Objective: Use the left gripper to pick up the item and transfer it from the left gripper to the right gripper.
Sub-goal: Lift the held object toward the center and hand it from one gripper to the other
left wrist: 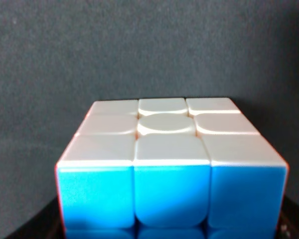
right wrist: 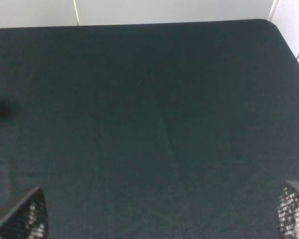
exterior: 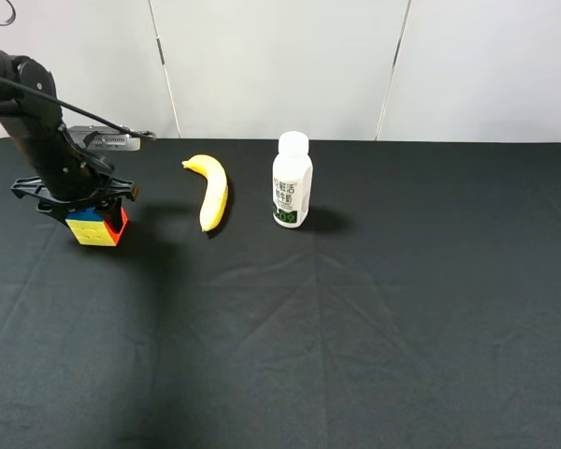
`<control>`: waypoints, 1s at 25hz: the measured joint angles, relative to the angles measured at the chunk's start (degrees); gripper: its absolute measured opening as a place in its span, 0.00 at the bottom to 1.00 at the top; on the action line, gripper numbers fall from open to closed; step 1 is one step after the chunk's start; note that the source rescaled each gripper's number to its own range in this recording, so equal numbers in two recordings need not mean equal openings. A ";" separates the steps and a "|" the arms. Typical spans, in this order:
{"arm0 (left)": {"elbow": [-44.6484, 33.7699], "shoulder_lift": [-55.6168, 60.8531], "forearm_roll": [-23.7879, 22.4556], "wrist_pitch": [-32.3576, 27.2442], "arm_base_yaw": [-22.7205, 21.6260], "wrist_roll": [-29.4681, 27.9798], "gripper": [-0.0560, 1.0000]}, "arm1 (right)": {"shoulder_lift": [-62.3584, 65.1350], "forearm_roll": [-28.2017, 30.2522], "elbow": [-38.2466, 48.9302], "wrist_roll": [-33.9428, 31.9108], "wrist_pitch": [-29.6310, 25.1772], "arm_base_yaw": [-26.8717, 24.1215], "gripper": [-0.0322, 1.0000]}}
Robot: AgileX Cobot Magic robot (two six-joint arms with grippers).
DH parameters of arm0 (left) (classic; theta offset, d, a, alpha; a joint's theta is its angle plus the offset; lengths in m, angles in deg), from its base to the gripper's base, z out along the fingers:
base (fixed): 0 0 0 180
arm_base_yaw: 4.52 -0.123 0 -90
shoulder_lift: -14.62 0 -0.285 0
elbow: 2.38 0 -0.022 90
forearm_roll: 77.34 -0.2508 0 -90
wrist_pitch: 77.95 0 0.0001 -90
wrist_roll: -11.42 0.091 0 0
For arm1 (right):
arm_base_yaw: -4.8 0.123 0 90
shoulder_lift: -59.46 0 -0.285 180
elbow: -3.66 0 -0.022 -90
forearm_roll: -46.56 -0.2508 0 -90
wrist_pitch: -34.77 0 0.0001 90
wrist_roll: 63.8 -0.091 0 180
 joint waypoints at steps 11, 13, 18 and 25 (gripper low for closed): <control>3.01 10.15 1.34 -10.49 0.00 -0.04 0.05 | 0.00 0.00 0.00 0.00 0.00 0.00 1.00; 3.01 12.65 1.84 -12.55 0.00 -0.04 0.05 | 0.00 0.00 0.00 0.00 0.00 0.00 1.00; 3.01 17.99 8.45 -15.94 0.00 1.45 0.05 | 0.00 0.00 0.00 0.00 0.00 0.00 1.00; 3.01 20.05 21.51 -21.42 0.00 9.37 0.05 | 0.00 0.00 0.00 0.00 0.00 0.00 1.00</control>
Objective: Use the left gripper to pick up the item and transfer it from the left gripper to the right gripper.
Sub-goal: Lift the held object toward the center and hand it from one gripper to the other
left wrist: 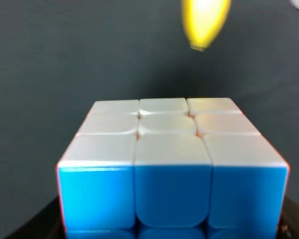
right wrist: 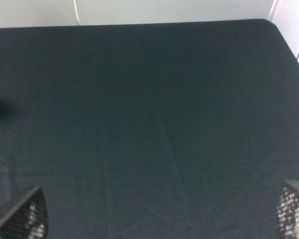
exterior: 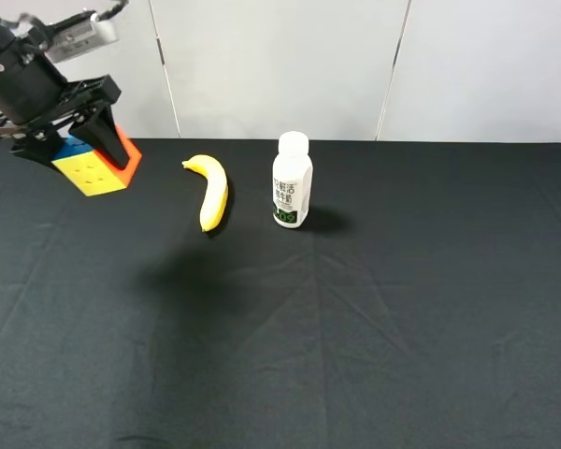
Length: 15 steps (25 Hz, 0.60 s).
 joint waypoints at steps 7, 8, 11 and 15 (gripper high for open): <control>0.00 0.07 10.32 -3.58 0.00 7.34 0.05 | 0.00 0.00 0.00 0.00 0.00 0.00 1.00; 0.00 0.07 11.17 -4.05 0.00 8.26 0.05 | 0.00 0.00 0.00 0.00 0.00 0.00 1.00; 0.00 0.07 13.14 -5.32 0.35 10.74 0.05 | 0.00 0.00 0.00 0.00 0.00 0.00 1.00; 0.00 0.07 13.57 -5.61 4.01 13.60 0.05 | 0.00 0.00 0.00 0.00 0.00 0.00 1.00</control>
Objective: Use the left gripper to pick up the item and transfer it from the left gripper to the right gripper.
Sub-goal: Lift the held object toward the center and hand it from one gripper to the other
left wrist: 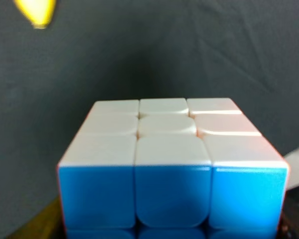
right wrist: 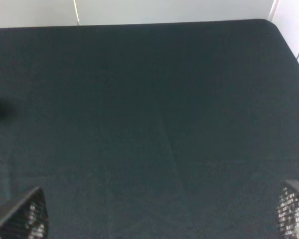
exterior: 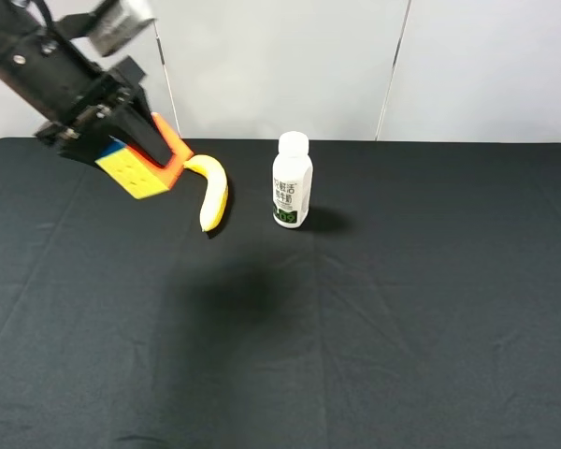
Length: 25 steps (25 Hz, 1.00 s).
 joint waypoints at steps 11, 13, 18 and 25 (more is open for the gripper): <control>0.00 0.00 0.44 7.61 16.43 2.59 0.05 | 0.00 -4.95 0.00 2.89 0.00 0.00 1.00; 0.00 0.00 0.47 8.32 18.44 2.59 0.05 | -1.19 -7.88 0.00 4.63 0.00 0.00 1.00; 0.00 0.00 1.14 8.82 22.43 2.59 0.05 | -9.16 -13.99 -1.69 12.88 0.10 0.00 1.00; 0.00 0.00 5.85 10.20 23.50 3.43 0.05 | -15.69 -16.81 -3.48 20.75 6.60 8.62 1.00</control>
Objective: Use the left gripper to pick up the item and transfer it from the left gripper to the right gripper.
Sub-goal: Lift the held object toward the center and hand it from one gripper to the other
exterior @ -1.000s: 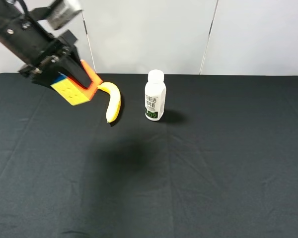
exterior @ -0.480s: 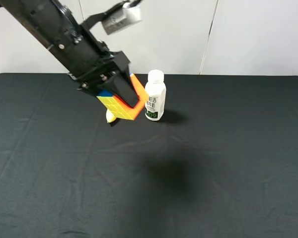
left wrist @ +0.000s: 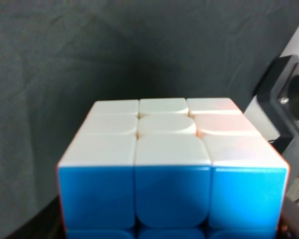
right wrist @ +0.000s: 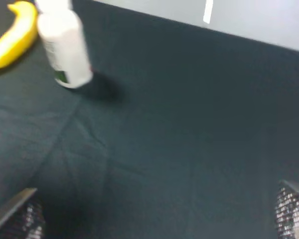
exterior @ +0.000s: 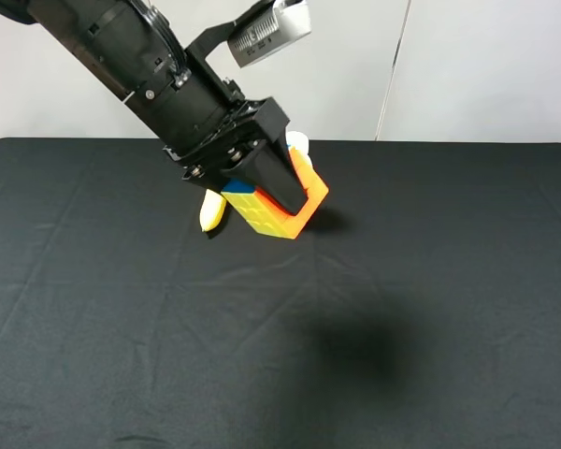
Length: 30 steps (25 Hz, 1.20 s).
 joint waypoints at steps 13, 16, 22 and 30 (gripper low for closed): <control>0.00 0.00 3.70 1.71 0.00 0.41 0.05 | -13.01 -0.31 -1.40 3.06 11.51 18.82 1.00; 0.00 0.00 5.05 2.98 0.00 0.41 0.05 | -18.05 0.19 -3.96 3.82 13.56 22.16 1.00; 0.00 0.00 6.42 4.36 0.00 0.41 0.05 | -29.06 2.50 -7.26 4.79 19.49 28.46 1.00; 0.00 0.00 6.69 5.65 0.00 0.41 0.05 | -37.65 4.06 -7.45 5.61 27.34 35.85 1.00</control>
